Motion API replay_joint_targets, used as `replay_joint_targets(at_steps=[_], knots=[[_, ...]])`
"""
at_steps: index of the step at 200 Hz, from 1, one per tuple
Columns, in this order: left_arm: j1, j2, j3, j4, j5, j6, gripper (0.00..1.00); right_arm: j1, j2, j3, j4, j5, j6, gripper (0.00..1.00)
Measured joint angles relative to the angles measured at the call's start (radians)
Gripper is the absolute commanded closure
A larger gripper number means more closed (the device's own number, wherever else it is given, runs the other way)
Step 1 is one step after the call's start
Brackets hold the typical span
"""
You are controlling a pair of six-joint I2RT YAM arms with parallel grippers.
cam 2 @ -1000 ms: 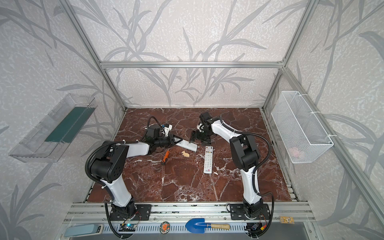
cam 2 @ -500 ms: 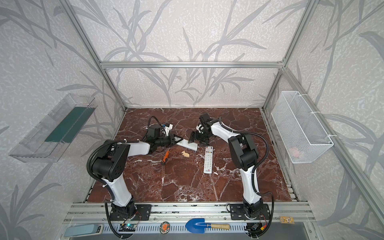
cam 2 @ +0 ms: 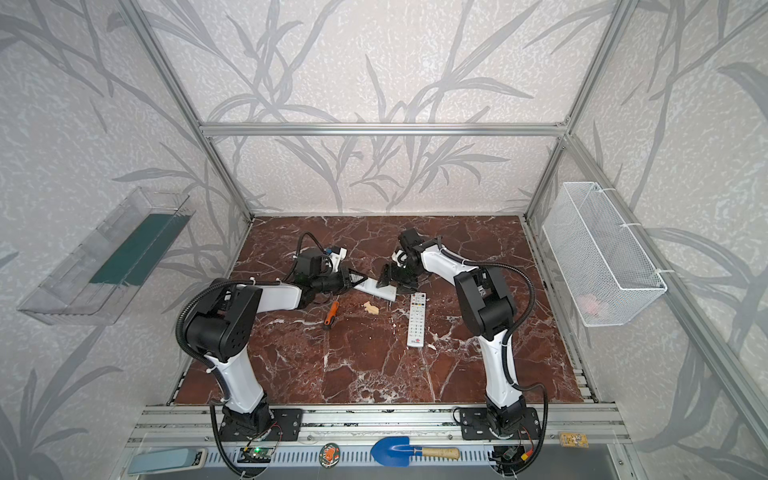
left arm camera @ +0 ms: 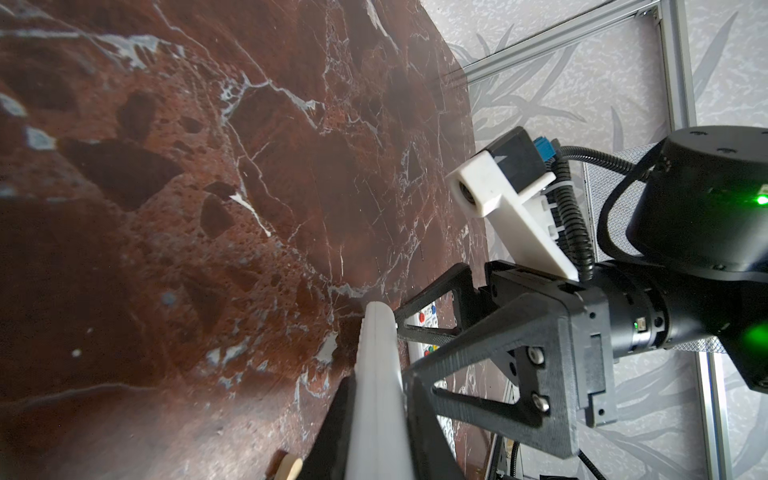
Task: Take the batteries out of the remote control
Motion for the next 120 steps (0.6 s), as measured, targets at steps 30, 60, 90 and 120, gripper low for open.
replay_joint_targets(at_steps=[30, 60, 90, 120], knots=[[-0.001, 0.003, 0.0, 0.003, -0.004, -0.011, 1.0, 0.0, 0.005, 0.003, -0.002, -0.007, -0.006, 0.23], [-0.001, 0.005, 0.0, 0.003, -0.006, -0.02, 1.0, 0.0, 0.018, 0.022, -0.017, -0.009, -0.012, 0.23], [-0.001, 0.008, 0.002, 0.003, -0.006, -0.027, 1.0, 0.0, 0.028, 0.042, -0.035, -0.007, -0.027, 0.23], [0.001, 0.016, 0.012, 0.004, -0.007, -0.034, 1.0, 0.003, 0.032, 0.053, -0.036, 0.008, -0.051, 0.21]])
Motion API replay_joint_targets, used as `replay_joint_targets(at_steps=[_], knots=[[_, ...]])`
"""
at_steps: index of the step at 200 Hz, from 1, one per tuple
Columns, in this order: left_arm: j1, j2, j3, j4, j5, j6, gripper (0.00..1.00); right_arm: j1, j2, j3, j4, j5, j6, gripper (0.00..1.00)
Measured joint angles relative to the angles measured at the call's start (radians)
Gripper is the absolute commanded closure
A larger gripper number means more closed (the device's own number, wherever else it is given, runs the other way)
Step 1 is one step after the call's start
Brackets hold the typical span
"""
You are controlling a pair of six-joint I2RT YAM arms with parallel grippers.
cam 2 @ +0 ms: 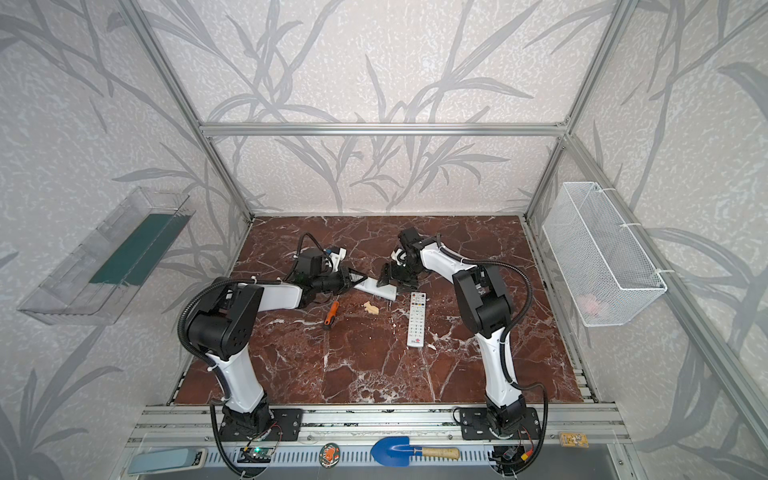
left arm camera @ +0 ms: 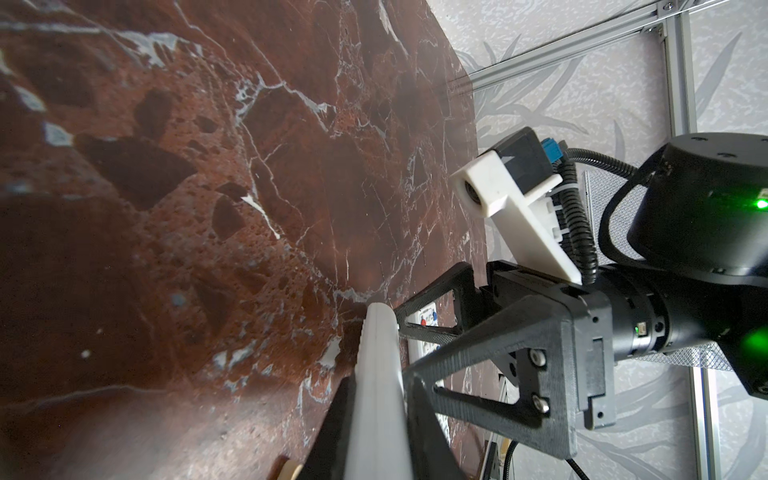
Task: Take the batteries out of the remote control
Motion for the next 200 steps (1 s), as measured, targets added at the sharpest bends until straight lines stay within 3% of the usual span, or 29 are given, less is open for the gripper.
replay_joint_targets(at_steps=[143, 200], knots=[[0.005, 0.008, 0.002, 0.0, 0.0, -0.006, 1.0, 0.005, 0.023, 0.03, -0.026, 0.018, -0.027, 0.11], [0.009, 0.01, 0.002, -0.002, 0.0, -0.01, 1.0, 0.066, 0.083, 0.237, -0.25, 0.25, -0.116, 0.1]])
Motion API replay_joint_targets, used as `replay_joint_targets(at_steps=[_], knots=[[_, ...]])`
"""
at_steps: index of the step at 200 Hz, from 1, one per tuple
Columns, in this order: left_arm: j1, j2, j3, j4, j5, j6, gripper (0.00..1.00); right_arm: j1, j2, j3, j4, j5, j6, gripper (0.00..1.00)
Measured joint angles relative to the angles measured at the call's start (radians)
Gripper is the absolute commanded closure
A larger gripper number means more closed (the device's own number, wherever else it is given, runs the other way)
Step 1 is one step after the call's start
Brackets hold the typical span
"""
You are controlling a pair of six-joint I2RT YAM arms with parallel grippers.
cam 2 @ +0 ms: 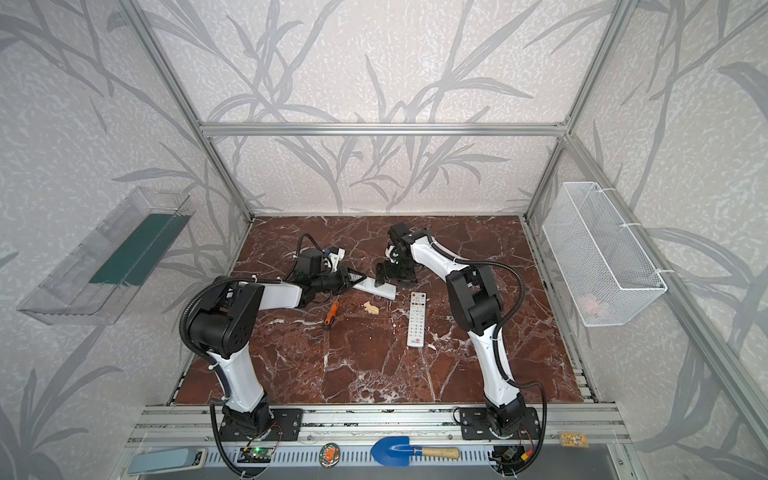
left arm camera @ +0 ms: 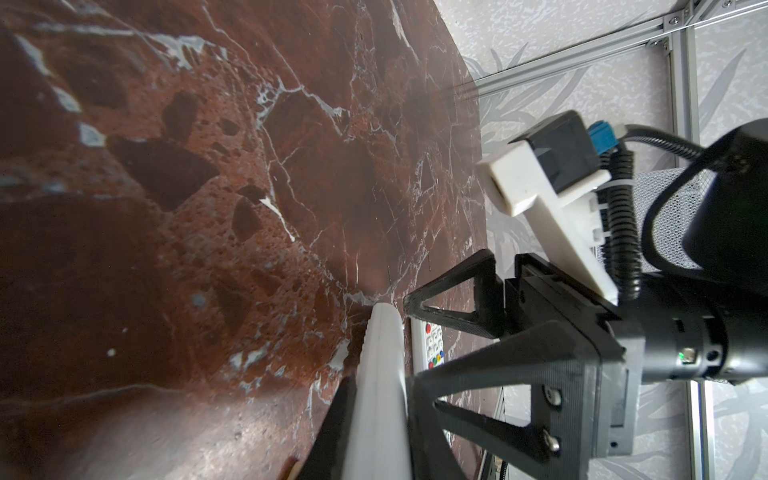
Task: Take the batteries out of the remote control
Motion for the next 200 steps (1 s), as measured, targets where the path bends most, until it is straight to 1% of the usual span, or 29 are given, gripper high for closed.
replay_joint_targets(at_steps=[24, 47, 68, 86, 109, 130, 162, 177, 200], knots=[[-0.004, -0.014, 0.004, -0.03, -0.018, 0.031, 1.0, 0.051, 0.007, 0.073, -0.084, 0.166, -0.018, 0.09], [-0.019, -0.053, 0.031, -0.128, -0.059, 0.094, 1.0, 0.089, 0.007, 0.123, -0.148, 0.305, -0.024, 0.08], [-0.033, -0.085, 0.054, -0.207, -0.106, 0.153, 1.0, 0.109, 0.007, 0.15, -0.197, 0.375, -0.026, 0.07], [-0.043, -0.1, 0.073, -0.257, -0.129, 0.193, 1.0, 0.116, 0.005, 0.158, -0.22, 0.401, -0.026, 0.07], [-0.051, -0.107, 0.087, -0.293, -0.14, 0.224, 1.0, 0.116, -0.012, 0.144, -0.225, 0.406, -0.025, 0.06], [-0.053, -0.112, 0.092, -0.314, -0.141, 0.238, 1.0, 0.103, -0.074, 0.076, -0.218, 0.401, -0.021, 0.06], [-0.039, -0.135, 0.095, -0.35, -0.159, 0.259, 1.0, 0.018, -0.208, -0.068, -0.26, 0.407, -0.028, 0.06], [-0.034, -0.142, 0.095, -0.359, -0.167, 0.266, 1.0, -0.029, -0.246, -0.125, -0.246, 0.348, -0.044, 0.06], [-0.029, -0.142, 0.096, -0.362, -0.167, 0.265, 1.0, -0.051, -0.279, -0.171, -0.176, 0.171, -0.047, 0.06]])
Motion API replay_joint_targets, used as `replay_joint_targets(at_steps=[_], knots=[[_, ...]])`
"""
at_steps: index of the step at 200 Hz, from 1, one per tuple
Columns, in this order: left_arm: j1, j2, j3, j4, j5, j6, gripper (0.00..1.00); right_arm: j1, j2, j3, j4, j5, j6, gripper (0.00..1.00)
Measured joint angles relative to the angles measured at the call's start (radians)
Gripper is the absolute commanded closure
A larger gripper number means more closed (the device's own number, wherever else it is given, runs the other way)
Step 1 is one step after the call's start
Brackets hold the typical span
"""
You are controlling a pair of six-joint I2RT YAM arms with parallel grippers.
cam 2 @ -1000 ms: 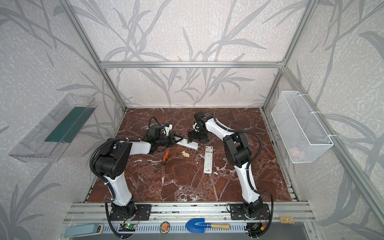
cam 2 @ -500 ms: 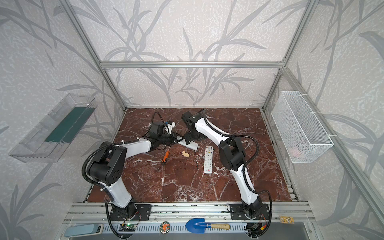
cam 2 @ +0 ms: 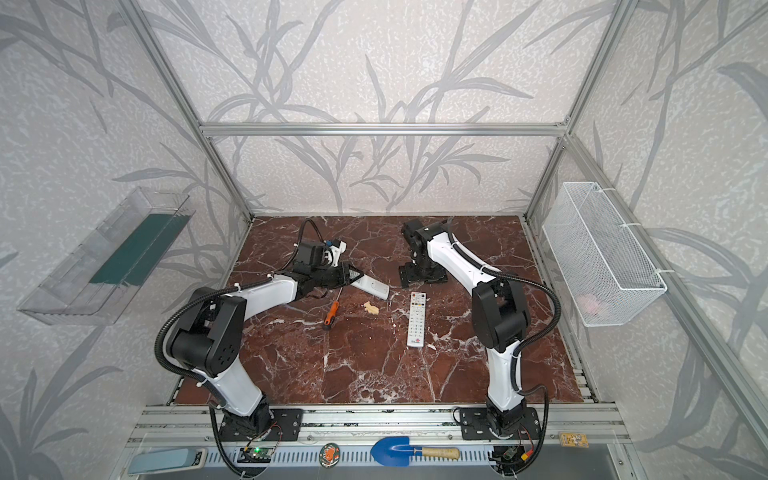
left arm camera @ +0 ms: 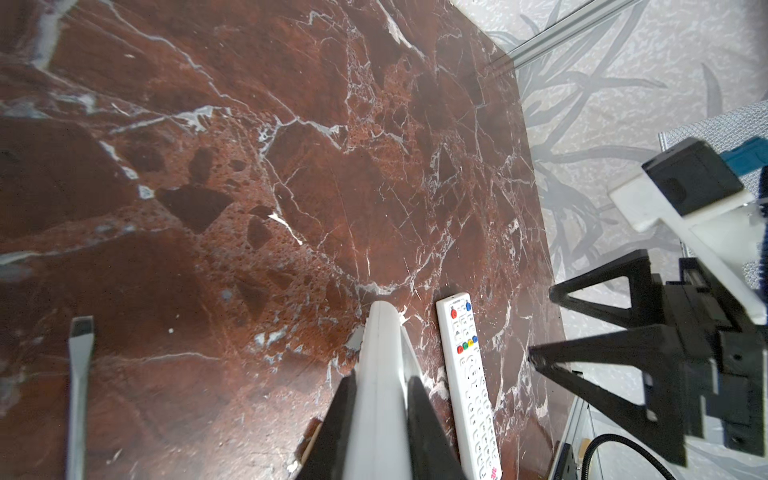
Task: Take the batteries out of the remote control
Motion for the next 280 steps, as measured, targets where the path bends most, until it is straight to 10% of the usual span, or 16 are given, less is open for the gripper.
replay_joint_targets(at_steps=[101, 280], knots=[[-0.004, -0.011, 0.004, -0.019, -0.017, -0.001, 1.0, -0.01, 0.009, -0.029, 0.221, -0.405, 0.045, 0.08], [-0.043, -0.029, 0.024, -0.068, -0.06, 0.0, 1.0, 0.028, 0.212, 0.076, 0.234, -0.386, 0.048, 0.09]])
